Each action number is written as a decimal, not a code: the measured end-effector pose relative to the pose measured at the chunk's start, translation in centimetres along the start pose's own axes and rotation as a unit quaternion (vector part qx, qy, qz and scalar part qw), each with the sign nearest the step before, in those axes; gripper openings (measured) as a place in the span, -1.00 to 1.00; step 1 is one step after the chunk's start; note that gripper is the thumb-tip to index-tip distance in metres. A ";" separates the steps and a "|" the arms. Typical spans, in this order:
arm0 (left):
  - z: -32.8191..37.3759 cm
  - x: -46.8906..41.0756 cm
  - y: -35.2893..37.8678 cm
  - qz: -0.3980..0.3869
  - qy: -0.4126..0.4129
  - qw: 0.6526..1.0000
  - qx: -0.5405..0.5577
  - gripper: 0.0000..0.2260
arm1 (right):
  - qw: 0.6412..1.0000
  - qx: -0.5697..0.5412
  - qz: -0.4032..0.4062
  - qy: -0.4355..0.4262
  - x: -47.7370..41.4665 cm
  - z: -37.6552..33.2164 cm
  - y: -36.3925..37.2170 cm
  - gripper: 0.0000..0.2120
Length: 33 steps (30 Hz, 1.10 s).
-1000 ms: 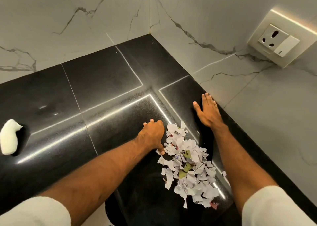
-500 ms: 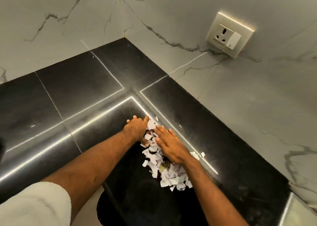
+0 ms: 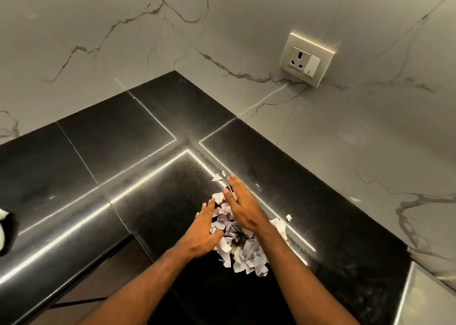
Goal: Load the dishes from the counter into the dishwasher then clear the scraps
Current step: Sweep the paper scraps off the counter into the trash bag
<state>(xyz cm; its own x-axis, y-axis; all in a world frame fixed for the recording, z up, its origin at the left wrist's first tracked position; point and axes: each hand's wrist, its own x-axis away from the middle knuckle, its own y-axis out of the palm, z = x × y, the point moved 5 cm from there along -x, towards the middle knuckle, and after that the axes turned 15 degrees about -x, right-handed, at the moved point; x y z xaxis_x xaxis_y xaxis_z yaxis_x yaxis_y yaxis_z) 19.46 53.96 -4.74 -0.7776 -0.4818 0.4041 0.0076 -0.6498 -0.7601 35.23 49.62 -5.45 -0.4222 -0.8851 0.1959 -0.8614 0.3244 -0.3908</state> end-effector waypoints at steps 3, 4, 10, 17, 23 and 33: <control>-0.2 -0.1 -1.2 -0.012 -0.025 0.999 0.020 -0.17 | 0.999 0.030 -0.004 0.012 -2.6 -0.7 -0.5 -0.24; -0.4 -0.1 -1.5 -0.018 -0.033 0.999 0.013 -0.16 | 0.999 0.038 -0.011 0.013 -3.2 -1.0 -0.5 -0.22; -1.3 0.7 -1.2 -0.030 -0.011 0.999 -0.007 -0.04 | 0.988 0.102 -0.119 -0.010 -2.7 -1.5 1.6 -0.40; -1.6 2.1 -1.1 -0.009 0.035 0.998 0.041 -0.11 | 0.996 0.030 -0.060 -0.056 5.1 -1.9 0.1 -0.51; -2.6 0.7 -3.0 0.129 0.023 0.991 -0.020 -0.10 | 0.983 0.002 0.185 0.009 9.6 3.5 -6.4 -0.42; -1.0 1.9 1.8 0.013 0.068 0.995 -0.076 -0.07 | 0.992 0.017 0.106 0.071 14.3 6.0 -2.7 -0.33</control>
<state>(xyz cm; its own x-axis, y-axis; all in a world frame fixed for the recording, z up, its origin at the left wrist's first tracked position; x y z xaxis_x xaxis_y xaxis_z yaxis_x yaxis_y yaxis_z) 17.42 52.47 -5.87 -0.8562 -0.4068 0.3184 -0.0581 -0.5367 -0.8418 33.20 34.04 -7.02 -0.6306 -0.7411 0.2305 -0.7402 0.4848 -0.4660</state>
